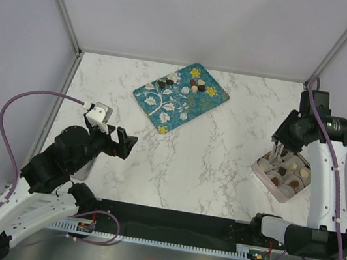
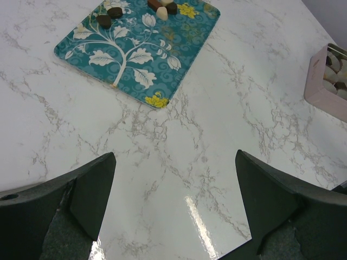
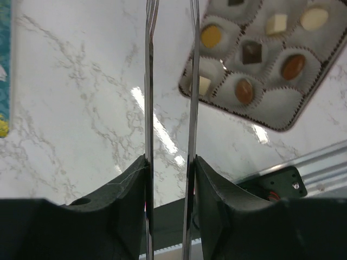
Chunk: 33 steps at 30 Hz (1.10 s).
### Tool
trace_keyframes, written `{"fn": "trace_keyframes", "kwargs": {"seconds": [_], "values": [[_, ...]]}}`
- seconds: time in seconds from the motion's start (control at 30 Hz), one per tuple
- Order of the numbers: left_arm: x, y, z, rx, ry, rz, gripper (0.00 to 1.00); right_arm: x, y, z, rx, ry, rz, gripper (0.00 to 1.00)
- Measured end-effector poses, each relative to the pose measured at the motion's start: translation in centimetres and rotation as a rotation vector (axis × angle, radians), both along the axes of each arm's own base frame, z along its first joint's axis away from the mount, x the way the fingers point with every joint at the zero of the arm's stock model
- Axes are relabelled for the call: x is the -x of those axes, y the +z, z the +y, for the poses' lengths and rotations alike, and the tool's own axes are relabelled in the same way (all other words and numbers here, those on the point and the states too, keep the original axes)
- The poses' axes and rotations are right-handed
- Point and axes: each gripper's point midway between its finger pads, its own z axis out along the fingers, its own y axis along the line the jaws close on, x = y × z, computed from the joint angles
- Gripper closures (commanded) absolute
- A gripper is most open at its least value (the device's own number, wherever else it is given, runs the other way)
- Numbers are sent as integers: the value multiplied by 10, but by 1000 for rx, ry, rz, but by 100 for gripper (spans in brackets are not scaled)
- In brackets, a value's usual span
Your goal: Pack the chocolate
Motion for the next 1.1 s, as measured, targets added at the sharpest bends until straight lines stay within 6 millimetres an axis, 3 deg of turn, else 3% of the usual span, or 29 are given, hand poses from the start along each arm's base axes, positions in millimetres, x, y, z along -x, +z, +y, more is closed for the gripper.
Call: {"fn": "trace_keyframes", "kwargs": {"seconds": [0.1, 0.2, 0.4, 0.5, 0.63, 0.77, 1.1], "values": [[0, 0, 0, 1, 2, -1, 0, -39, 16, 8, -19, 70, -71, 55], [-1, 0, 1, -1, 8, -2, 0, -84, 11, 29, -4, 178, -94, 55], [-3, 1, 5, -6, 32, -7, 0, -179, -38, 123, 72, 492, -74, 53], [-4, 1, 7, -9, 45, -9, 0, -208, -66, 165, 81, 611, -75, 53], [-6, -1, 8, -16, 54, -5, 0, -230, -90, 197, 94, 718, -84, 52], [-8, -3, 8, -26, 61, 2, 0, -235, -101, 216, 98, 783, -99, 51], [-11, -8, 7, -43, 69, 17, 0, -243, -96, 243, 109, 833, -179, 51]]}}
